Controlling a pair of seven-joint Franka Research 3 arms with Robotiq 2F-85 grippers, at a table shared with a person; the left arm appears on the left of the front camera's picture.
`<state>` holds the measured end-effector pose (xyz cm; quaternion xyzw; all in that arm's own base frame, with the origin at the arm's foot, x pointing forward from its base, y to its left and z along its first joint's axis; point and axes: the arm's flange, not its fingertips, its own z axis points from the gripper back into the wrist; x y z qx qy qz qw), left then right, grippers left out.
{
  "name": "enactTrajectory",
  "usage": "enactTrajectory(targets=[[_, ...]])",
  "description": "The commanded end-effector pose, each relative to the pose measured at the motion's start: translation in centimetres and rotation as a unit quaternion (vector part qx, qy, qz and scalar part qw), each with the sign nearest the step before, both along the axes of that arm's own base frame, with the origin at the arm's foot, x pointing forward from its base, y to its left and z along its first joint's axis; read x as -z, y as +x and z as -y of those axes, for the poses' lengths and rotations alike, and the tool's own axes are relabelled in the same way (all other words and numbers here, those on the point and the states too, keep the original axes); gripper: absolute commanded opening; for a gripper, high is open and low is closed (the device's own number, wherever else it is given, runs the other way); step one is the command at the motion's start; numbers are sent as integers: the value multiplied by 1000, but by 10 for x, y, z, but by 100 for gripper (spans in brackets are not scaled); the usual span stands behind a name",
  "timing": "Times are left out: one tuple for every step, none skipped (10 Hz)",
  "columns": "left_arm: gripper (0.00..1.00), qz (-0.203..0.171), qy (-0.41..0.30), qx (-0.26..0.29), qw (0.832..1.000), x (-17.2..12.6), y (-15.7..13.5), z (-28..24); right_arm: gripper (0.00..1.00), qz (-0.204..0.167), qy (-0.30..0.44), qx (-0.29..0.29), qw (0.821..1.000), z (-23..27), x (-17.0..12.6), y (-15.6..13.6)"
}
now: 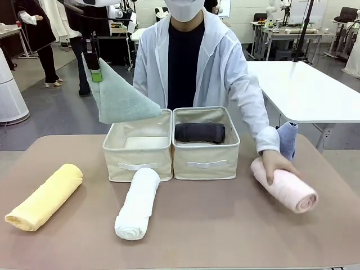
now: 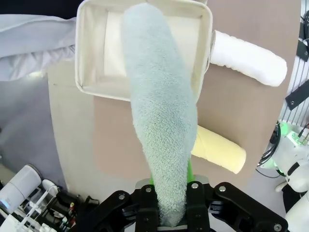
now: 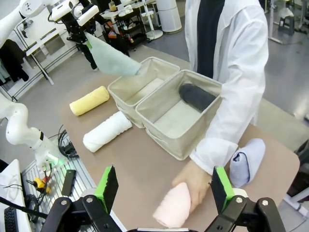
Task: Sort the towels based on their folding style.
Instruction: Pick up one triangle-folded towel and place it in the left Fabric basket.
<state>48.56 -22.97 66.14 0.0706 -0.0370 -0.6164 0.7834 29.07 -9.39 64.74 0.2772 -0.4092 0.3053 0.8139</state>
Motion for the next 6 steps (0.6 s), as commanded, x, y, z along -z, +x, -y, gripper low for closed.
enactTrajectory(targets=[[19,-21,-4,5,1000,-4,-8,-3,100,9,11,-9,1000,-1,2,2],[19,-21,-4,5,1000,-4,-8,-3,100,9,11,-9,1000,-1,2,2],[19,-21,-4,5,1000,-4,-8,-3,100,9,11,-9,1000,-1,2,2],[19,-21,-4,5,1000,-4,-8,-3,100,9,11,-9,1000,-1,2,2],[19,-16,3,0,1000,1,-4,-1,100,9,11,-9,1000,-1,2,2],[19,8,40,0,999,-24,-30,-44,100,9,11,-9,1000,-1,2,2]])
